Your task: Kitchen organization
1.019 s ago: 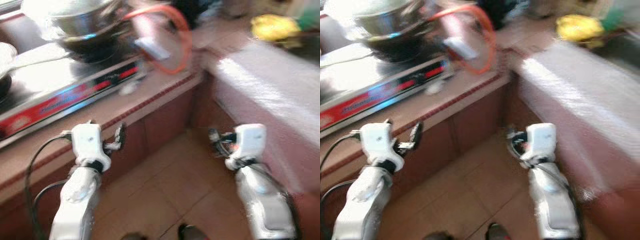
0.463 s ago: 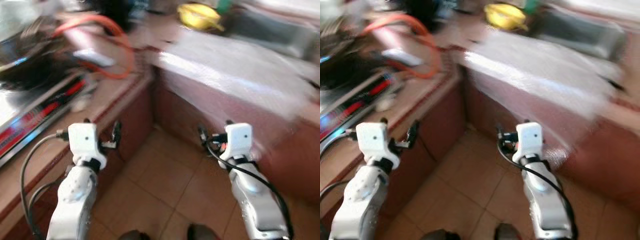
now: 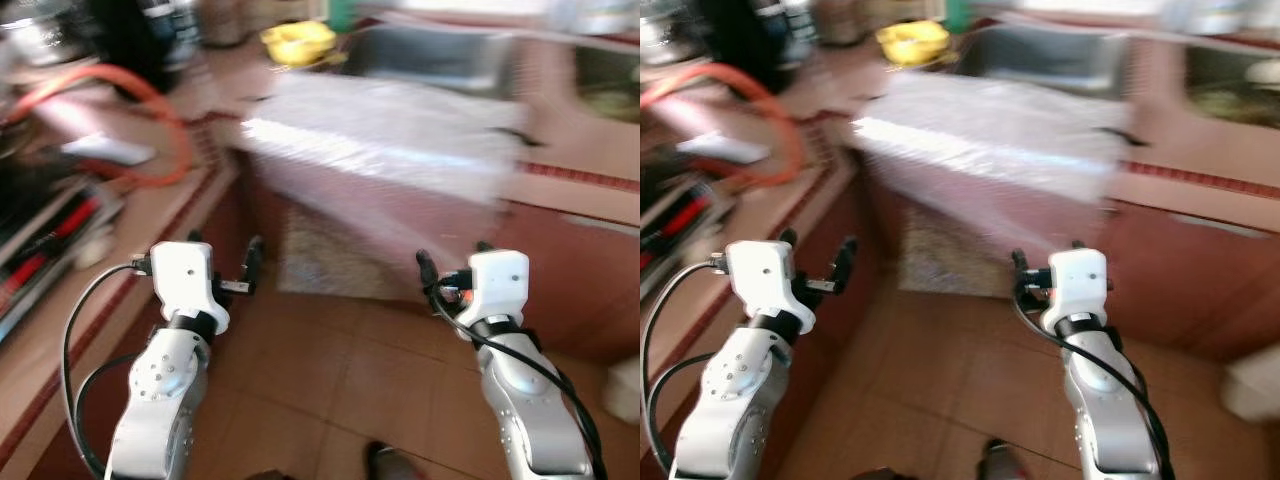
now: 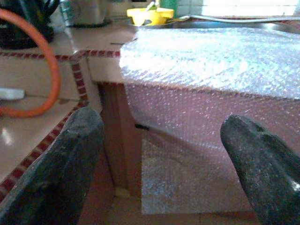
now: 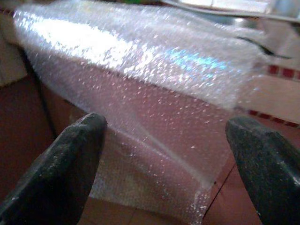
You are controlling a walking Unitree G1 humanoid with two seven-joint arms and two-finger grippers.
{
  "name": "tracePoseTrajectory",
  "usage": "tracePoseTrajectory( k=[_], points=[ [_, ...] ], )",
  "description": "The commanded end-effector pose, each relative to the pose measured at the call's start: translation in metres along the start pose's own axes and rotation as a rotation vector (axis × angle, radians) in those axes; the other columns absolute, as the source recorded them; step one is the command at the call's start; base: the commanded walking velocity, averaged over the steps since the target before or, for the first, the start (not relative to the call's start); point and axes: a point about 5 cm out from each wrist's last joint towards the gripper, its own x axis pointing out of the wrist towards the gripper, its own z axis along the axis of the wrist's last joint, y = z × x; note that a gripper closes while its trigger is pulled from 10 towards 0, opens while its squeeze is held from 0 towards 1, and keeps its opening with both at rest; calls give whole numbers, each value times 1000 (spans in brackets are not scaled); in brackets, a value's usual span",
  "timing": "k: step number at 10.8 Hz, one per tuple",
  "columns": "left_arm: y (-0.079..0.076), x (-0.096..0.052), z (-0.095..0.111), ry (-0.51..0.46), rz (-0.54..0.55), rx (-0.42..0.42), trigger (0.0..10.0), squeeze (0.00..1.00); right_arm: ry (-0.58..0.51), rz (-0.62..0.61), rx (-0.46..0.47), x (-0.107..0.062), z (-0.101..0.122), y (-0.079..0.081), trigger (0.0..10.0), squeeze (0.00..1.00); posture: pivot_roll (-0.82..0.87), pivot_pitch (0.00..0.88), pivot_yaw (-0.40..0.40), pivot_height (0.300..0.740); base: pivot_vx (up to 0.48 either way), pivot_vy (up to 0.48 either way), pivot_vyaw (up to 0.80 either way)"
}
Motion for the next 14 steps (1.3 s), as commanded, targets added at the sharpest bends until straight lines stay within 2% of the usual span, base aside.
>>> tracePoseTrajectory(
  k=[1, 3, 4, 6, 9, 11, 14],
  points=[
    [8, -3, -1, 4, 44, 14, 10000, 0, -16, 17, 3, 0, 5, 7, 10000, 0, -148, 198, 110, 740, 0, 0, -800],
    [10, -2, 1, -15, 47, 66, 10000, 0, -25, 22, -8, -2, 8, 5, 10000, 0, -150, 206, 108, 740, 0, 0, -800],
    [11, -3, -1, -7, 51, 56, 10000, 0, -19, 28, -24, -3, 7, 1, 10000, 0, -155, 205, 107, 740, 0, 0, -800],
    [6, -3, 1, -19, 21, 3, 10000, 0, -33, 41, -33, -2, 10, 2, 10000, 0, -157, 205, 102, 740, 0, 0, 0],
    [5, -6, 2, -29, 14, -25, 10000, 0, -53, 77, -49, -2, 15, 8, 10000, 0, -155, 207, 92, 740, 0, 0, 0],
    [3, -6, 3, -37, 0, -37, 10000, 0, -57, 72, -55, 0, 16, 6, 10000, 0, -154, 210, 95, 740, 0, 0, 0],
    [2, -5, 4, -38, -13, -45, 10000, 0, -62, 68, -58, -1, 16, 8, 10000, 0, -156, 209, 98, 740, 245, 0, 0]
  ],
)
